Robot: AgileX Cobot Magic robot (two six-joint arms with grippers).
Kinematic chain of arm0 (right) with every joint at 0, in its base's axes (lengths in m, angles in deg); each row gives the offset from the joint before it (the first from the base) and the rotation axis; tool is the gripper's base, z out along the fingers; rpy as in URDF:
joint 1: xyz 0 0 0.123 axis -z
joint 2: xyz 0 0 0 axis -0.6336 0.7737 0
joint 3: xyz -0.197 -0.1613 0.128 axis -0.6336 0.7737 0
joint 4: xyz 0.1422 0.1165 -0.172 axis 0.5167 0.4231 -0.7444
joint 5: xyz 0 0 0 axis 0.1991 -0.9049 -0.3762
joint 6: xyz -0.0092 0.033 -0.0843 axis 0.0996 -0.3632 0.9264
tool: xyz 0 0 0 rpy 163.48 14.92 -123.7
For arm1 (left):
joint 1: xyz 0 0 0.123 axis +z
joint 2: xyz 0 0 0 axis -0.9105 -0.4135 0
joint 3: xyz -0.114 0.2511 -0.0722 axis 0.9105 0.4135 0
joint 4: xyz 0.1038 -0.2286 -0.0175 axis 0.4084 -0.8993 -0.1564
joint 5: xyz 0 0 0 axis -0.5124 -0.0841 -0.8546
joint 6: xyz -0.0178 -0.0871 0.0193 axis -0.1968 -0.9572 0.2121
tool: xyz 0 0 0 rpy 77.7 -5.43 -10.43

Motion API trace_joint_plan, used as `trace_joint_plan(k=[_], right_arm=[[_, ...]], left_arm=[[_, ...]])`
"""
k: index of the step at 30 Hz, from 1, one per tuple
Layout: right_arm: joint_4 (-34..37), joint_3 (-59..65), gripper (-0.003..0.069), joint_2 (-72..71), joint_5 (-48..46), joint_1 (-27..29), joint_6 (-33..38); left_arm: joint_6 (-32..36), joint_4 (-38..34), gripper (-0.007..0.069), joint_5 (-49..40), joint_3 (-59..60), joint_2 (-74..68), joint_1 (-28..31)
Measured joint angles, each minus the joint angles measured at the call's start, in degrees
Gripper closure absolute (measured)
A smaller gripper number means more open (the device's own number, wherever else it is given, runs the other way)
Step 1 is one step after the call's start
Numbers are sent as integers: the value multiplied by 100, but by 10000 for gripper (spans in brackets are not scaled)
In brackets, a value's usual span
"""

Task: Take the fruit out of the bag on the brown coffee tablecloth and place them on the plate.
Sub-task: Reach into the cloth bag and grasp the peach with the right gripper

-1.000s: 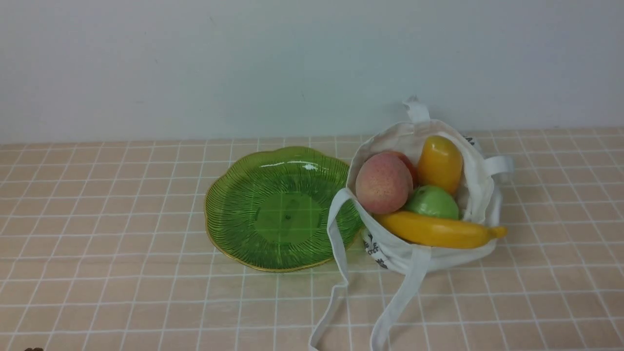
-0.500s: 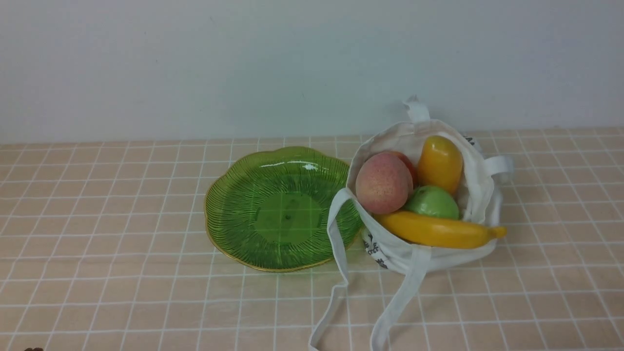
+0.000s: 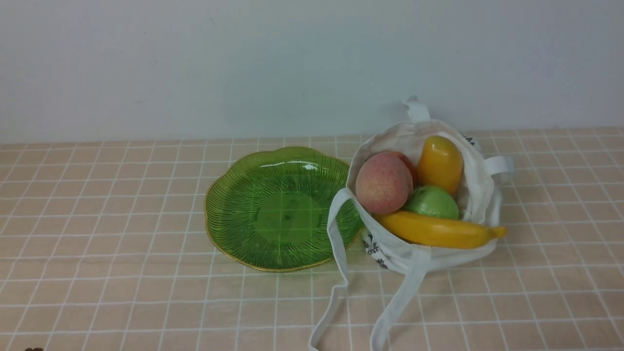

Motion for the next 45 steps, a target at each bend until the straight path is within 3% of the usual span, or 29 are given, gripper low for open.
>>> trace_joint_plan(k=[11,13,18,24,27,34,41,45], right_arm=[[253,0,673,0,12,0,-241],[1375,0,673,0,18,0,-872],[3298,18,673,0,12,0,-1706],[3812,18,673,0,61,0,-1789],[3868,13,673,0,61,0,-1711],[3300,-1392,673,197,-186,0,-259],[1740,-2922,673,2302,-1727,0,-139],[1592,-3521,673,3718,-2216,0,-171]], left_arm=[[0,0,632,0,0,0,0],[0,0,632,0,0,0,0],[0,0,632,0,0,0,0],[0,0,632,0,0,0,0],[0,0,632,0,0,0,0],[0,0,632,0,0,0,0],[0,0,632,0,0,0,0],[0,0,632,0,0,0,0]])
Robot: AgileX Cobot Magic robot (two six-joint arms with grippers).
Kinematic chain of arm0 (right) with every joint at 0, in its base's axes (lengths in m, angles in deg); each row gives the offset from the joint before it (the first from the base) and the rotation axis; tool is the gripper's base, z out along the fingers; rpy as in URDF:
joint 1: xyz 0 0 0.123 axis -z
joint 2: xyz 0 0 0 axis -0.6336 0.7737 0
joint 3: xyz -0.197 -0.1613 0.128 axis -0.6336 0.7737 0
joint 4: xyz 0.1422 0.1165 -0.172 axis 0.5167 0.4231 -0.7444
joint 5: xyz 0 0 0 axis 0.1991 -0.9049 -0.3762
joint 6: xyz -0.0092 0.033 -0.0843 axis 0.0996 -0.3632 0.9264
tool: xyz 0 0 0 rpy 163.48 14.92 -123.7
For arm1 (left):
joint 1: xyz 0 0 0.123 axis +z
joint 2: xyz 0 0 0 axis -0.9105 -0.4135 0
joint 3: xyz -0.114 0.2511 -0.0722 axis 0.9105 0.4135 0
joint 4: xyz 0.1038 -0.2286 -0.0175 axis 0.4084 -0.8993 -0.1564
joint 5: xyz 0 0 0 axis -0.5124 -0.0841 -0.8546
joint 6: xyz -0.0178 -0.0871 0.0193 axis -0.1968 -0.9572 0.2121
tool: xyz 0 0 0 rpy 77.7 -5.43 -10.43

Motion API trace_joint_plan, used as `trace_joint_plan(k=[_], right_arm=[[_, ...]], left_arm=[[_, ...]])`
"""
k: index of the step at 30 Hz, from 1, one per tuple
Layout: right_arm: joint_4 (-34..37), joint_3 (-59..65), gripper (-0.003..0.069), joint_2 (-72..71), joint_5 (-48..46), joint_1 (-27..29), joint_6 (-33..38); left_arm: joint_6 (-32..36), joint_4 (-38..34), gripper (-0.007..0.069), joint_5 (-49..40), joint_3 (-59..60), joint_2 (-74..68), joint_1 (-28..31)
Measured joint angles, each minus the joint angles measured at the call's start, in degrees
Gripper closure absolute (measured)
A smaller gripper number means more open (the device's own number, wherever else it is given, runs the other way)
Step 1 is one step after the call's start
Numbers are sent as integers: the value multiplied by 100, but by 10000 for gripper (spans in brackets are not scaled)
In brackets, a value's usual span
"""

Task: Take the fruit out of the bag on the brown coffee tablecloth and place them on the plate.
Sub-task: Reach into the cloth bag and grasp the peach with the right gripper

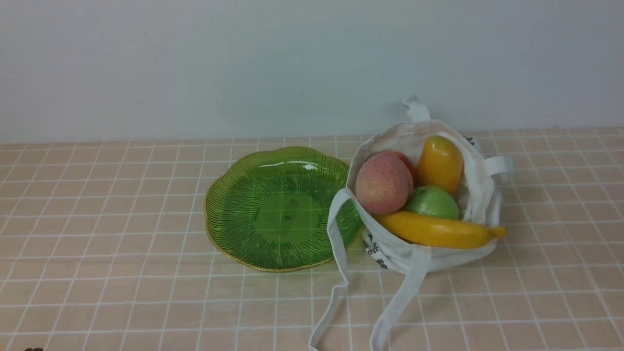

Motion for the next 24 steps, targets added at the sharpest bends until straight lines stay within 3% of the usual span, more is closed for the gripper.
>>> trace_joint_plan(k=[3,5,11,13,17,20,23,24], right_arm=[[340,-414,666,836,-18,0,377],[832,-724,652,1448,-18,-23,1003],[2155,-1287,551,2592,233,-672,2544],[2342,-1604,486,3119,452,-1063,2943],[2307,-2379,337,4108,543,-1474,3101],[2209,-2756,257,4582,543,-1550,3108],[1999,-3352,96,5382,543,-1577,3110],[1999,-3384,96,5424,543,-1577,3110]], left_arm=[[0,0,632,0,0,0,0],[0,0,632,0,0,0,0],[0,0,632,0,0,0,0],[0,0,632,0,0,0,0],[0,0,632,0,0,0,0],[0,0,632,0,0,0,0],[0,0,632,0,0,0,0],[0,0,632,0,0,0,0]])
